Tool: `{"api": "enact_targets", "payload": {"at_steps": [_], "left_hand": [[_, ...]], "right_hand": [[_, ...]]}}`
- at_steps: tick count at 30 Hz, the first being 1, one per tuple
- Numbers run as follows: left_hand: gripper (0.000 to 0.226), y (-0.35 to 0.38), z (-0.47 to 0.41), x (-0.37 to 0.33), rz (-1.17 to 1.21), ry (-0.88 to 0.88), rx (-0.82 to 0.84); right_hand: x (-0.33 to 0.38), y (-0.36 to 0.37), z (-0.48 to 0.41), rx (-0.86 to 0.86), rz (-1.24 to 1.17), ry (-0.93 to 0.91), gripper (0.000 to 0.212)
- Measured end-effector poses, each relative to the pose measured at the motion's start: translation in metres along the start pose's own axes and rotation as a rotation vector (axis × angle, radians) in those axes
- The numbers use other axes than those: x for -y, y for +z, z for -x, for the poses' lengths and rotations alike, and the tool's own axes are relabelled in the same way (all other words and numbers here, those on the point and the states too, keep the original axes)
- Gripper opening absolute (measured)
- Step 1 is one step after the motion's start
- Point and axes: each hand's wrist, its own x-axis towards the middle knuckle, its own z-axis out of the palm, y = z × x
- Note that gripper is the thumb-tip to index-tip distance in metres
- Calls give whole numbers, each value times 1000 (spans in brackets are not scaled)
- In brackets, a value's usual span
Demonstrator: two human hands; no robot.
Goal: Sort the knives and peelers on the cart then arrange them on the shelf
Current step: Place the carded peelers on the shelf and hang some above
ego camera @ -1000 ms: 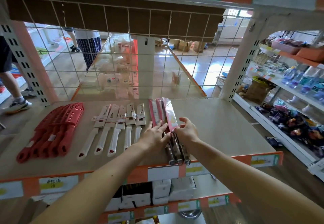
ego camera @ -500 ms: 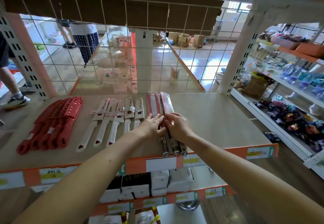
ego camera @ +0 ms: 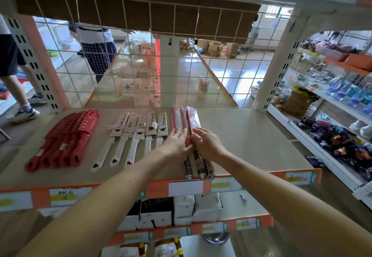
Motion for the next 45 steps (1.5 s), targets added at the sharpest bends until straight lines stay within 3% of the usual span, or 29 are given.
{"api": "enact_targets", "payload": {"at_steps": [15, 26, 31, 37, 45], "left_hand": [[65, -1, -3, 10, 2, 19, 49], [61, -10, 11, 3, -100, 51, 79], [58, -16, 33, -18, -188, 75, -13], [56, -12, 70, -65, -184, 7, -96], [60, 91, 135, -159, -186, -101, -267]], "right_hand": [[4, 12, 2, -31, -75, 25, 38], [7, -6, 22, -11, 63, 136, 41], [-2, -13, 51, -36, 11, 160, 36], [-30, -51, 100, -60, 150, 175, 44], [-129, -79, 221, -149, 225, 135, 46]]}}
